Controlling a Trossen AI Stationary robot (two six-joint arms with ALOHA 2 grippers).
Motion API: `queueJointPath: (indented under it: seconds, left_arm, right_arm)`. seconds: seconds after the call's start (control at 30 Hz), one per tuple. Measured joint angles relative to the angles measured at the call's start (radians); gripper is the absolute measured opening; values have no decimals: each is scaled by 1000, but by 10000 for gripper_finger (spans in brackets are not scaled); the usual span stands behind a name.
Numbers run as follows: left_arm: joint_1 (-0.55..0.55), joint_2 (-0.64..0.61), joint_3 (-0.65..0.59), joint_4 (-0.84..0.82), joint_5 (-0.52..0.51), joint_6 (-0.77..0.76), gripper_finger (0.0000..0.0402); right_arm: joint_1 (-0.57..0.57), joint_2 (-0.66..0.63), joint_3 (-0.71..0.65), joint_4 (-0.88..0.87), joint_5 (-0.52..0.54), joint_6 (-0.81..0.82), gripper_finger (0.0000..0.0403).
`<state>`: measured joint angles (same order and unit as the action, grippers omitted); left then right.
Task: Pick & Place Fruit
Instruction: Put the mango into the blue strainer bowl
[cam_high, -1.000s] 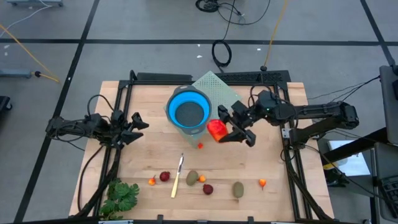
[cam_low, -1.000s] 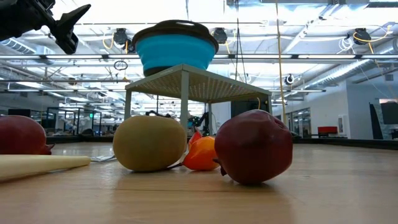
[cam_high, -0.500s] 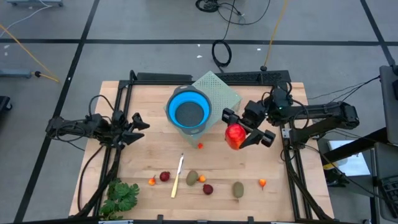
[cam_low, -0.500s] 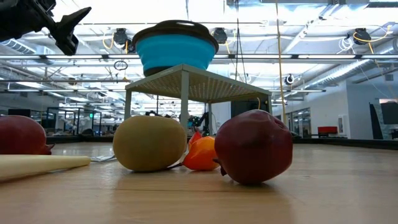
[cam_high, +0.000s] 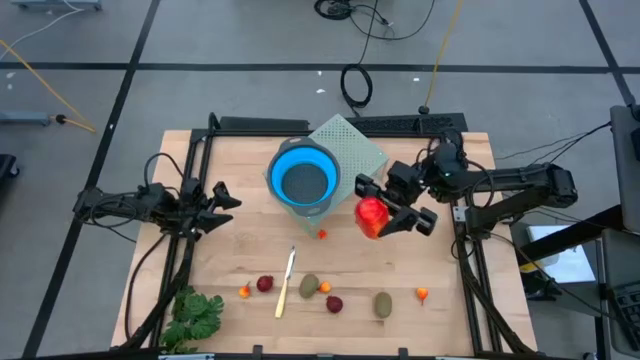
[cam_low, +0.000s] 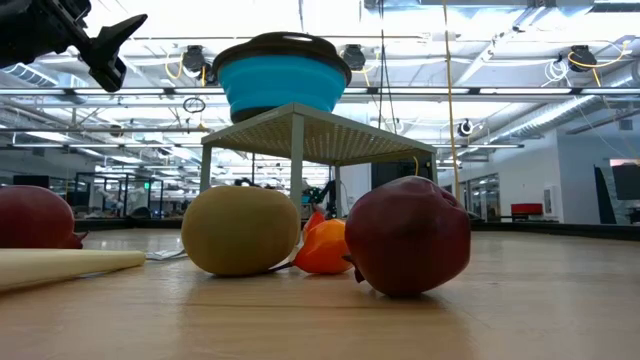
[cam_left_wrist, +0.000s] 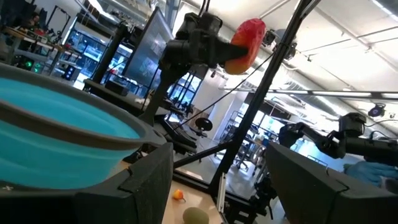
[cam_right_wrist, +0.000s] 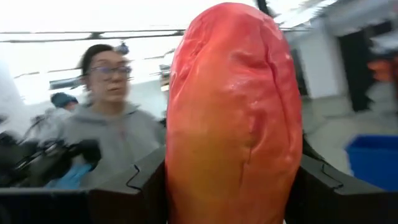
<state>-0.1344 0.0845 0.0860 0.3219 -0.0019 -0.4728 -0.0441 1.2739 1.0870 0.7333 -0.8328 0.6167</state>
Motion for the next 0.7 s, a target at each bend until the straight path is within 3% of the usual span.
queueJointPath:
  seconds: [0.4, 0.7]
  left_arm:
    - [0, 0, 0, -45, -69, 29, 255]
    - [0, 0, 0, -62, -112, 77, 255]
  right_arm:
    - [0, 0, 0, -419, 365, -167, 217]
    - [0, 0, 0, -570, 577, -298, 216]
